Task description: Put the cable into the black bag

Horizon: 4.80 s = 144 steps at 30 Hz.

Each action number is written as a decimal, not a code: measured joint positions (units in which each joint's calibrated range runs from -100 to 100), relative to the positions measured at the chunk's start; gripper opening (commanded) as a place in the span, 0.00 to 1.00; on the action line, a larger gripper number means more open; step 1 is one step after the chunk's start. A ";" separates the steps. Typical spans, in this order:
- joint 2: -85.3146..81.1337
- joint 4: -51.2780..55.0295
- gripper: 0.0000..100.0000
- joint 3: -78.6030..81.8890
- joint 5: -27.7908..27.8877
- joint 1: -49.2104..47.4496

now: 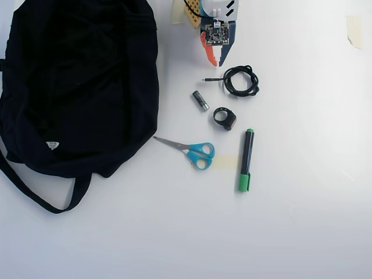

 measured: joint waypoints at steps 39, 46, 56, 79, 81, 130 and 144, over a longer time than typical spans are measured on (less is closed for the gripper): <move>31.13 -61.83 0.02 -12.26 -0.39 -0.37; 54.21 -87.59 0.02 -27.28 -0.20 -0.22; 82.52 -89.74 0.02 -60.46 0.05 2.13; 92.15 -61.06 0.02 -86.48 3.76 4.41; 92.15 -60.88 0.02 -86.48 3.86 4.41; 79.37 23.53 0.03 -87.26 4.54 -1.54; 79.37 23.70 0.11 -87.19 4.54 -5.73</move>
